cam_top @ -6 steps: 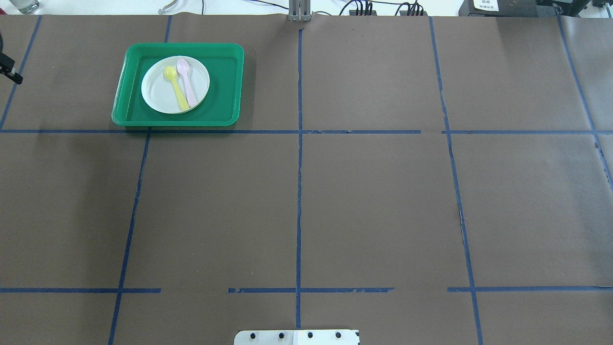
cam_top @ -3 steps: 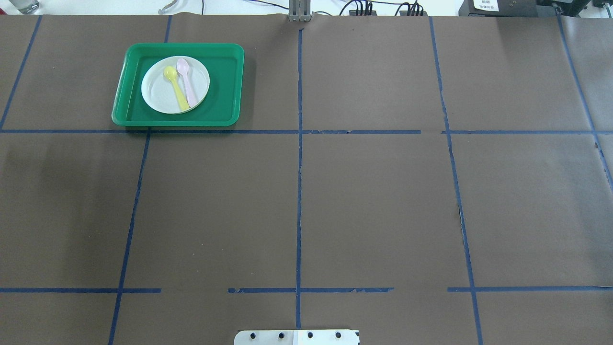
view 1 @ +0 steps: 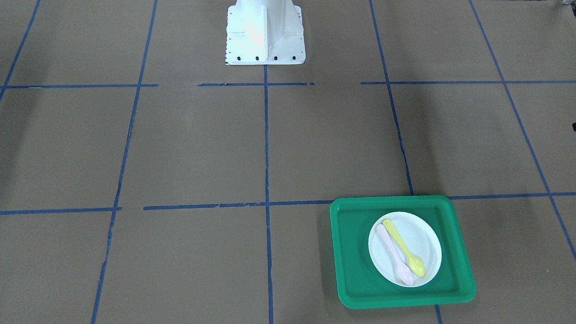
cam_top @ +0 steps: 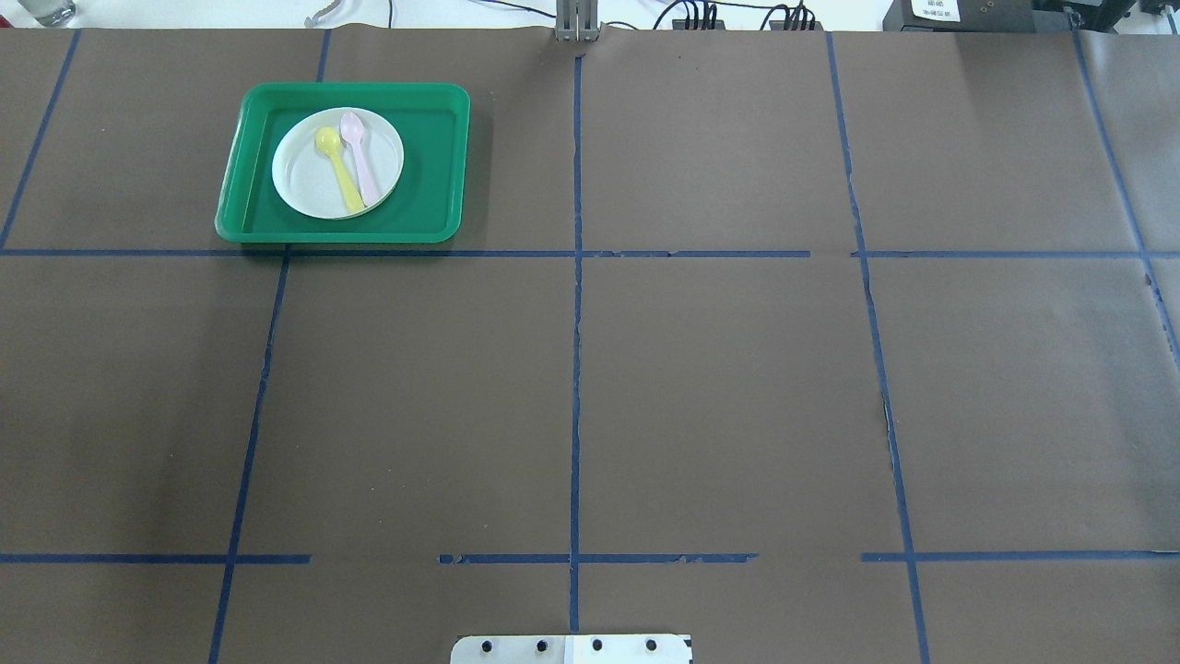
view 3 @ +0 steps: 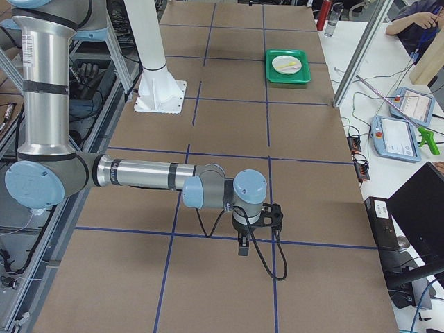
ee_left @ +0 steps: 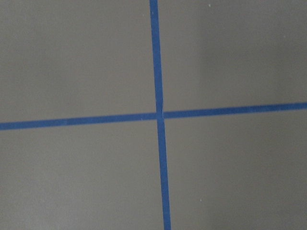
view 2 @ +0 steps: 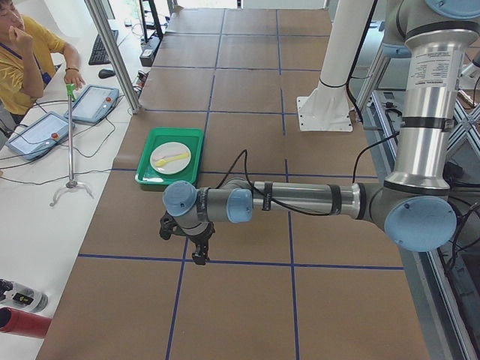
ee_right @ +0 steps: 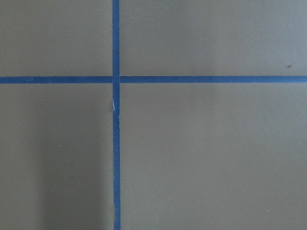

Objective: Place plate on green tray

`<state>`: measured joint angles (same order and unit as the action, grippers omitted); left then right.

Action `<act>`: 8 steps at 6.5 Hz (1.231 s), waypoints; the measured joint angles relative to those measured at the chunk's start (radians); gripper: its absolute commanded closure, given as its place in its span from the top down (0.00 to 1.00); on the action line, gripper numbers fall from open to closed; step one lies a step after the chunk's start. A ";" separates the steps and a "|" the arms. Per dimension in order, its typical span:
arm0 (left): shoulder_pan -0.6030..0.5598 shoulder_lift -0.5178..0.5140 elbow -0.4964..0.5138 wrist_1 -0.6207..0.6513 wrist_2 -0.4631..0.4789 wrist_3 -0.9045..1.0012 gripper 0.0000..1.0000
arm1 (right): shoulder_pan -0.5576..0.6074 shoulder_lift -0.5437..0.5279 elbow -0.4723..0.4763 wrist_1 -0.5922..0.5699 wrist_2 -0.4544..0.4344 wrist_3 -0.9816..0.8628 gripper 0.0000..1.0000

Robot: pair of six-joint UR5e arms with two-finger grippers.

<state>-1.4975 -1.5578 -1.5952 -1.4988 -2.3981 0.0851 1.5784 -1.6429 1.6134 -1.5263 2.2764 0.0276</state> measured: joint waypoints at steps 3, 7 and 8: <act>-0.083 0.089 -0.088 0.005 0.002 0.002 1.00 | 0.000 0.000 0.000 0.000 0.000 0.001 1.00; -0.127 0.094 -0.084 0.007 0.001 0.001 1.00 | 0.000 0.000 0.000 0.000 0.000 0.000 1.00; -0.177 0.093 -0.085 0.006 0.002 0.001 1.00 | 0.000 0.000 0.000 0.000 0.000 0.000 1.00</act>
<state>-1.6742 -1.4649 -1.6801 -1.4929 -2.3961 0.0862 1.5784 -1.6429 1.6131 -1.5263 2.2764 0.0276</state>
